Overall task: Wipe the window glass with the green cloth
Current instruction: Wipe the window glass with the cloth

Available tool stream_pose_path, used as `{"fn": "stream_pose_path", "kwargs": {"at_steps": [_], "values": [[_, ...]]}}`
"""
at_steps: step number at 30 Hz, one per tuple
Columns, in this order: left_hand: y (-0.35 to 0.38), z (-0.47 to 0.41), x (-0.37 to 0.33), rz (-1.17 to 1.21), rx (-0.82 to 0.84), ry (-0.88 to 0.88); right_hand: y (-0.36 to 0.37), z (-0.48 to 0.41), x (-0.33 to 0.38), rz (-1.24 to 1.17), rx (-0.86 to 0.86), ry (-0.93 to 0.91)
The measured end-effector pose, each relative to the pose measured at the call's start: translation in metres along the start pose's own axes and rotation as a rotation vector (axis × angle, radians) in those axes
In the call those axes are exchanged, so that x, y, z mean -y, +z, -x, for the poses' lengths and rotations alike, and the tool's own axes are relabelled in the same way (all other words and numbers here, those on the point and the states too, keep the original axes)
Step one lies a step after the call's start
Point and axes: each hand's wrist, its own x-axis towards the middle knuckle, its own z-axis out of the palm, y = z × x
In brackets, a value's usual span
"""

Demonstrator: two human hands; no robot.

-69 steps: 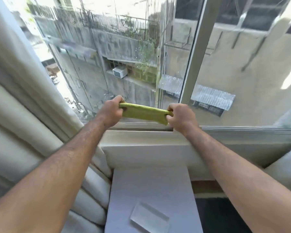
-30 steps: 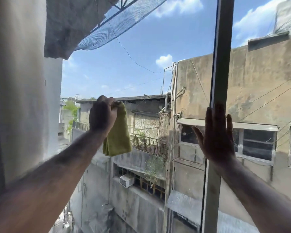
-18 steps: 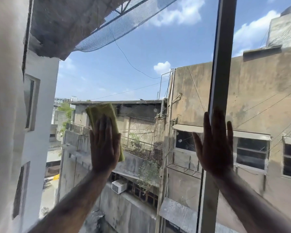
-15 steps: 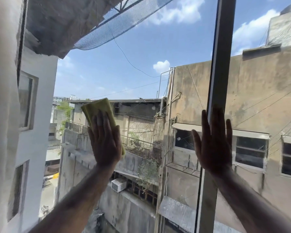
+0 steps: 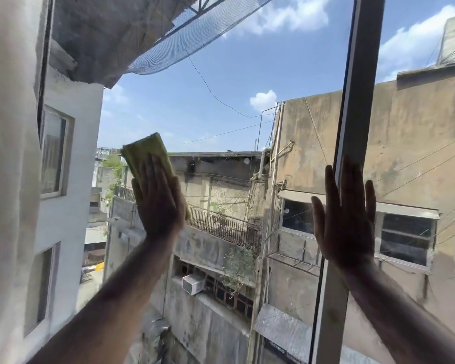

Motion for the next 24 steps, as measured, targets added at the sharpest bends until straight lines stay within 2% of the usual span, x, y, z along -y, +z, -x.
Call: {"fn": "stream_pose_path", "kwargs": {"at_steps": [2, 3, 5, 8, 9, 10, 11, 12, 14, 15, 16, 17, 19, 22, 24], "values": [[-0.002, -0.026, -0.015, 0.026, -0.029, -0.149, -0.001, 0.000, 0.000, 0.003, -0.006, 0.002], [0.001, -0.028, -0.026, 0.029, -0.039, -0.120, -0.002, 0.000, 0.000, -0.003, -0.009, 0.004], [0.008, -0.012, -0.044, 0.027, -0.019, 0.140, -0.003, 0.000, 0.001, -0.016, -0.018, -0.003], [0.013, 0.049, -0.037, 0.005, 0.163, 0.702, -0.005, -0.002, 0.001, -0.030, -0.016, -0.004], [0.010, 0.061, -0.022, -0.004, 0.189, 0.807, -0.006, -0.002, 0.001, -0.034, -0.013, -0.002], [0.005, 0.064, -0.005, -0.007, 0.187, 0.826, -0.007, -0.001, 0.002, -0.036, -0.013, -0.002], [-0.002, 0.061, 0.011, -0.010, 0.167, 0.736, -0.008, -0.001, 0.002, -0.039, -0.014, -0.002], [-0.008, 0.053, 0.023, -0.019, 0.134, 0.550, -0.008, -0.002, 0.003, -0.044, -0.015, 0.001], [-0.015, 0.023, 0.033, -0.047, 0.061, 0.062, -0.008, -0.002, 0.004, -0.049, -0.015, 0.019], [-0.016, 0.007, 0.029, -0.035, 0.041, -0.120, -0.008, -0.002, 0.005, -0.050, -0.013, 0.025], [-0.016, -0.006, 0.019, -0.009, 0.027, -0.216, -0.008, -0.001, 0.005, -0.051, -0.009, 0.025], [-0.014, -0.016, 0.006, 0.019, 0.018, -0.218, -0.008, -0.001, 0.005, -0.052, -0.006, 0.022], [-0.007, -0.018, -0.025, 0.052, 0.021, 0.007, -0.008, -0.001, 0.005, -0.052, -0.004, 0.019], [0.007, 0.022, -0.063, 0.021, 0.117, 0.587, -0.008, -0.001, 0.004, -0.046, -0.007, 0.018], [0.005, 0.045, -0.064, -0.017, 0.226, 0.966, -0.008, -0.001, 0.004, -0.041, -0.014, 0.015]]}}
